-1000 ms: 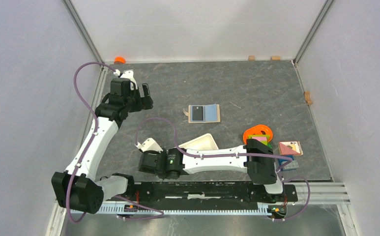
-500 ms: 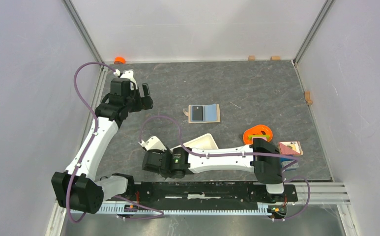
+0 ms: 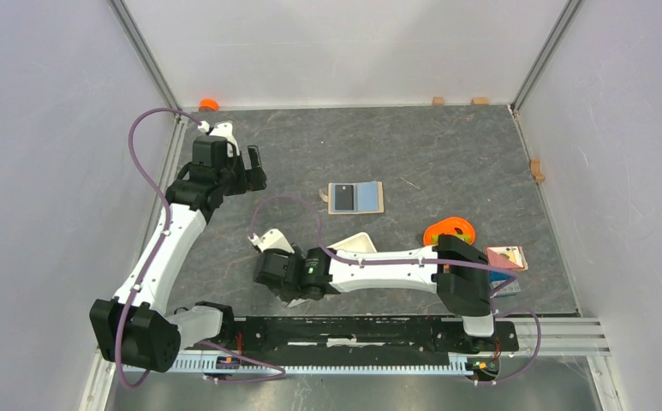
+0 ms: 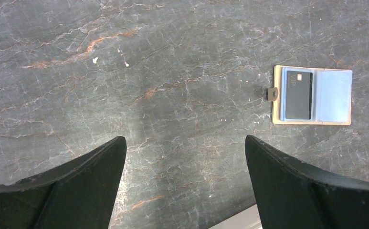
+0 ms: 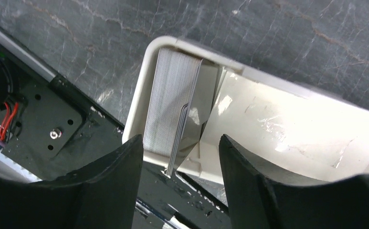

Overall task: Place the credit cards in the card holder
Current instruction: Pick up the credit card from the storage box.

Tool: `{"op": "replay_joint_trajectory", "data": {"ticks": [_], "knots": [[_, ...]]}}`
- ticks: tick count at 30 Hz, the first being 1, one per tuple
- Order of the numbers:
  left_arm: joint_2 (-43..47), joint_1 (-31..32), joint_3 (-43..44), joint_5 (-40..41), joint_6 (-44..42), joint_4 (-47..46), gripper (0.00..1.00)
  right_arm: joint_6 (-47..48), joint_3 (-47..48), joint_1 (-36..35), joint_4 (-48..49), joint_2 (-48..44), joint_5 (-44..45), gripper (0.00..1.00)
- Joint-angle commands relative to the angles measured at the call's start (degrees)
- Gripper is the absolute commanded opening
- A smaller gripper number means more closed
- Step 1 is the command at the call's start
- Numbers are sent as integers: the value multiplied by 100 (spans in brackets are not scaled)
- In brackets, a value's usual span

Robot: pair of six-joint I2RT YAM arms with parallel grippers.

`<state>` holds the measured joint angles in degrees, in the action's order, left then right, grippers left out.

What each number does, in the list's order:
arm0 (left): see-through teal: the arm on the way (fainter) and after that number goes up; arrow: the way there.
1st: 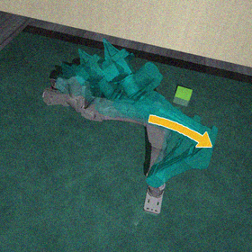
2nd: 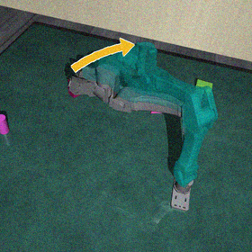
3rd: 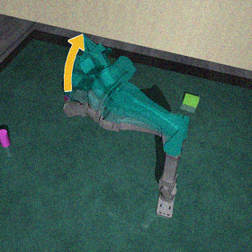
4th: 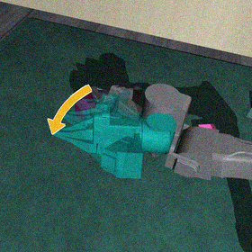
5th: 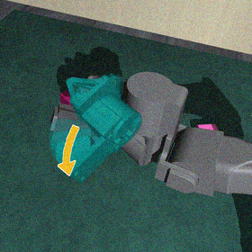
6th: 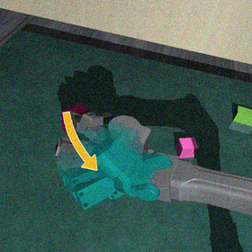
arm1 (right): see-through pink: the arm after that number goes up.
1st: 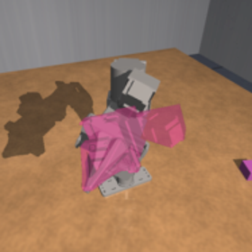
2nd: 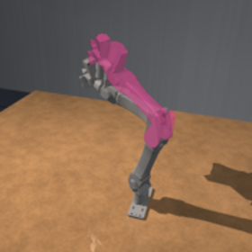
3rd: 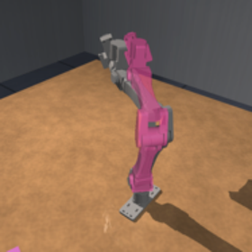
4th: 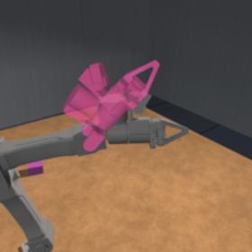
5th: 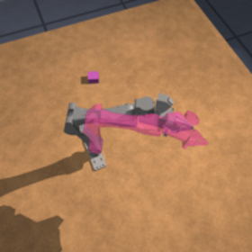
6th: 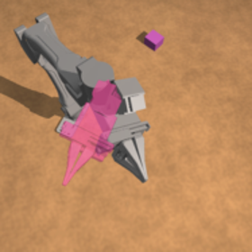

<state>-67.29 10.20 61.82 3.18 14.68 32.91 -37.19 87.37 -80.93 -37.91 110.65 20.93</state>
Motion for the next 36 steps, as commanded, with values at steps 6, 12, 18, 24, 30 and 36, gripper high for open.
{"op": "replay_joint_trajectory", "data": {"ticks": [6, 12, 18, 24, 30, 36], "knots": [[128, -26, -4, 142, -176, -131, 100, 252, 386, 294, 382, -81, 110, 51], [136, -26, -4, 134, -175, -129, 100, 322, 528, 345, 452, 23, 109, 44], [137, -26, 1, 133, -174, -126, 100, 363, 629, 362, 425, 147, 136, 41], [147, -26, -4, 114, -167, -127, 100, 423, 792, 383, 360, 337, 221, 36], [157, -26, -4, 113, -171, -127, 100, 419, 786, 391, 301, 383, 261, 30], [156, -26, -6, 112, -167, -126, 100, 366, 635, 410, 251, 254, 372, 24]]}}
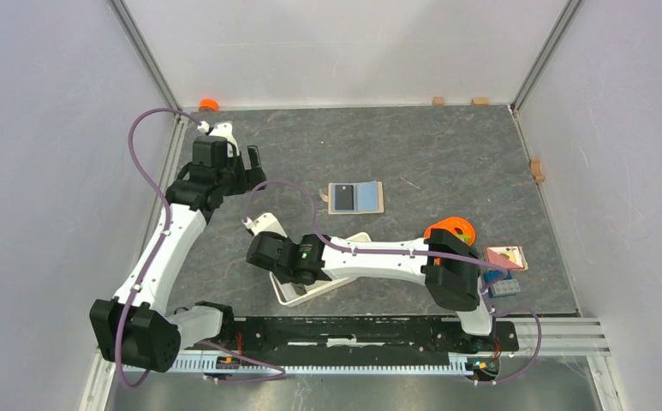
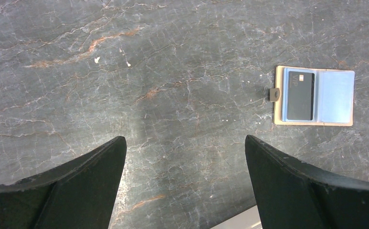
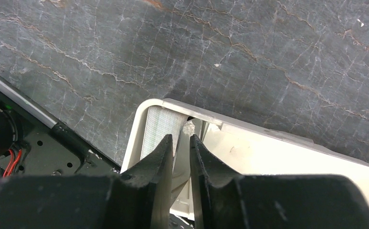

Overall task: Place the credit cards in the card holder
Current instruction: Pick up the credit card from the storage box.

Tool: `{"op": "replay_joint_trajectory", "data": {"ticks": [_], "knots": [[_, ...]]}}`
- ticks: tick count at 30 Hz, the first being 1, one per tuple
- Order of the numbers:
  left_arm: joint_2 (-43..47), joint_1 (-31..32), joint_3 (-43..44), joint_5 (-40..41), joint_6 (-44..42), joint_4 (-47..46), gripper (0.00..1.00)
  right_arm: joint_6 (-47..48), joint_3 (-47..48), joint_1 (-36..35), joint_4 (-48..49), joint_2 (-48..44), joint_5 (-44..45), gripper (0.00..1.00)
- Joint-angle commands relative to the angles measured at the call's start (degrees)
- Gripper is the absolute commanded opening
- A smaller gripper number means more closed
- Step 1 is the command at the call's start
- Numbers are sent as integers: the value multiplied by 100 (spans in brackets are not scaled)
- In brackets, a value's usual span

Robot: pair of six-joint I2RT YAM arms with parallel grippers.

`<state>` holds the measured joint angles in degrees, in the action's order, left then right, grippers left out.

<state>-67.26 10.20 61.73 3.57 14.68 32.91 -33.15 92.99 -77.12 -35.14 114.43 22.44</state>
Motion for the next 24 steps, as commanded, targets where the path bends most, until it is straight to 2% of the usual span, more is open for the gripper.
{"op": "replay_joint_trajectory", "data": {"ticks": [1, 16, 24], "knots": [[152, -26, 2, 72, -167, -126, 100, -48, 33, 27, -30, -162, 237, 24], [133, -26, -1, 52, -167, -127, 100, -172, -566, 55, 269, -758, 97, 24], [129, -26, -4, 49, -176, -124, 100, -212, -691, 83, 152, -635, 47, 21]]}}
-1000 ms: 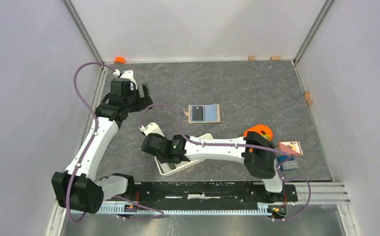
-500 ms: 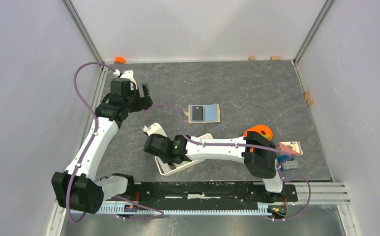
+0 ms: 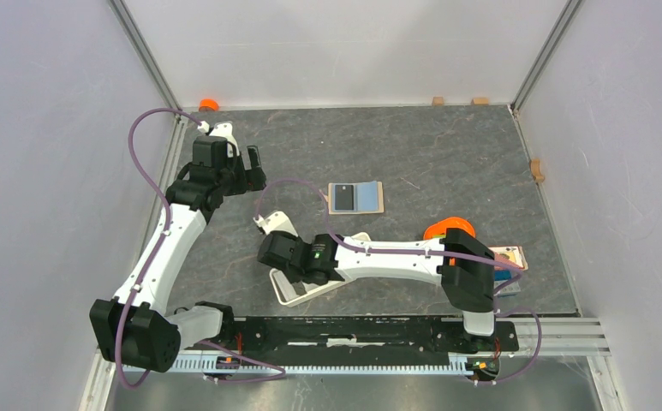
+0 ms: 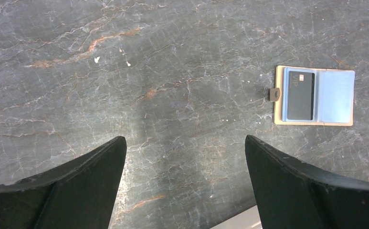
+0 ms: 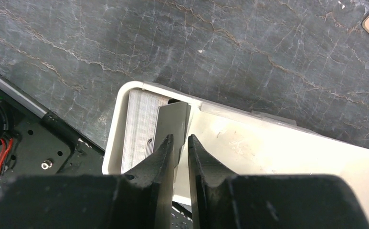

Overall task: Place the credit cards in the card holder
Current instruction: Pick up the credit card from the storage box.

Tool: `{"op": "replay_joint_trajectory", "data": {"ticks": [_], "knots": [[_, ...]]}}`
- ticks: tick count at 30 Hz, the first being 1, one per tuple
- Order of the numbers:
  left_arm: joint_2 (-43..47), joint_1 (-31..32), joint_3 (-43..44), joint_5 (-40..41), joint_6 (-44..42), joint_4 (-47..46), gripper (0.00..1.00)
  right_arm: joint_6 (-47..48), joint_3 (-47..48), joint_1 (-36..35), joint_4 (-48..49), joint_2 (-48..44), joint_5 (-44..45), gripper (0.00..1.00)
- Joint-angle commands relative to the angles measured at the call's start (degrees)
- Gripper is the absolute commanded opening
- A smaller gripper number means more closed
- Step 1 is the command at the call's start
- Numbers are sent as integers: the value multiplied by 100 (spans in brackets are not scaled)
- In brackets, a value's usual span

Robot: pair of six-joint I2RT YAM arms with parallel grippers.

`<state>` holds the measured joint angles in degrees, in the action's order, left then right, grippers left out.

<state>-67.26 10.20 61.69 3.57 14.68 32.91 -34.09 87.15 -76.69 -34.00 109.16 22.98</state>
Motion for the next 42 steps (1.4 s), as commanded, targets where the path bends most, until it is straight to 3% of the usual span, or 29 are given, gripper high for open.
{"op": "replay_joint_trajectory", "data": {"ticks": [1, 10, 18, 25, 36, 42], "knots": [[130, -24, 1, 47, -168, -127, 100, -123, -147, 40, 57, -110, -58, 21], [133, -26, 1, 31, -166, -127, 100, -197, -353, 36, 337, -290, -251, 29], [138, -26, 6, 37, -149, -126, 100, -281, -429, 22, 441, -524, -372, 47], [146, -26, 0, 24, -141, -122, 100, -331, -941, -41, 1174, -952, -533, 62], [165, -26, -2, 36, -141, -135, 100, 171, 72, -171, 704, 148, -882, 95], [180, -26, 1, 52, -141, -127, 100, 225, 211, -230, 717, 443, -1093, 98]]}}
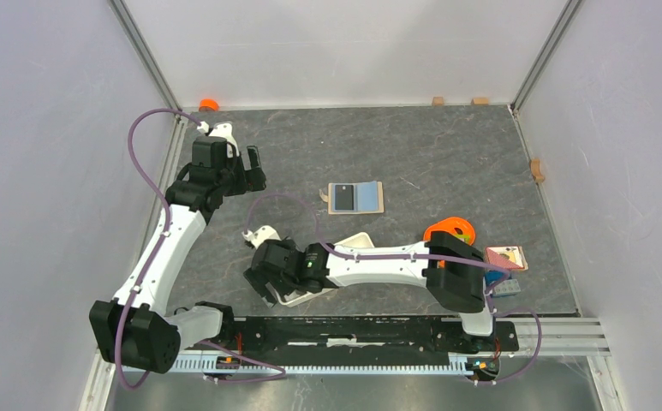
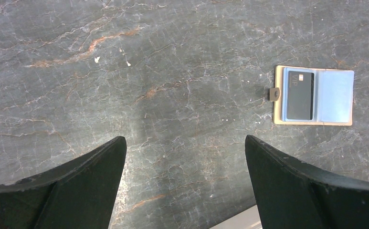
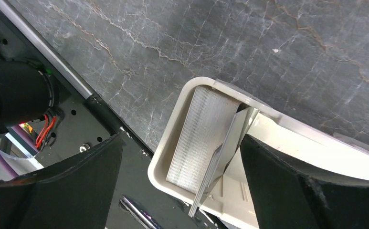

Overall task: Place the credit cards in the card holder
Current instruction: Pick up the credit card from the storage box.

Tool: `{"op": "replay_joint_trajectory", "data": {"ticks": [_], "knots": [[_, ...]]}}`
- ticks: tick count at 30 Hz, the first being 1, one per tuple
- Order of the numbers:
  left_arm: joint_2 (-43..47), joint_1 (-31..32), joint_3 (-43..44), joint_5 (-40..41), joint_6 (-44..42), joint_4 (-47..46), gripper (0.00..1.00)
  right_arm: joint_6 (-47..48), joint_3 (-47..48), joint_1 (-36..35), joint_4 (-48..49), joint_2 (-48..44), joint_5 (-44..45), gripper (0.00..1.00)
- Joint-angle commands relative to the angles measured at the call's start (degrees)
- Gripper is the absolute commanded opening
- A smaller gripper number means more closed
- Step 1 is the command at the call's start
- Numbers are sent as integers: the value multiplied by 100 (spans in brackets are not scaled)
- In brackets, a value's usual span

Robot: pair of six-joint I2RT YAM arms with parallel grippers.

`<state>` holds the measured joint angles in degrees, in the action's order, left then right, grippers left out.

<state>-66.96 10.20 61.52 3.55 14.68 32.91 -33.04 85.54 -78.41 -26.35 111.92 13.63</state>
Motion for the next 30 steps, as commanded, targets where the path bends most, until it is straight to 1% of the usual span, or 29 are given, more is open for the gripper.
{"op": "replay_joint_trajectory", "data": {"ticks": [1, 6, 14, 19, 24, 30], "knots": [[156, -26, 14, 54, -141, -127, 100, 130, 459, -88, -83, 210, -182, 98], [172, -29, 9, 62, -141, -128, 100, 188, 753, -196, -204, 296, -191, 94], [184, -26, 9, 60, -149, -135, 100, 157, 704, -223, -204, 74, -81, 88], [194, -26, 9, 74, -149, -129, 100, 80, 651, -218, -273, 17, -1, 74], [194, -26, 9, 68, -149, -129, 100, 24, 521, -218, -260, -185, 172, 63], [200, -26, 9, 74, -149, -131, 100, 2, 481, -218, -247, -276, 201, 45]]}}
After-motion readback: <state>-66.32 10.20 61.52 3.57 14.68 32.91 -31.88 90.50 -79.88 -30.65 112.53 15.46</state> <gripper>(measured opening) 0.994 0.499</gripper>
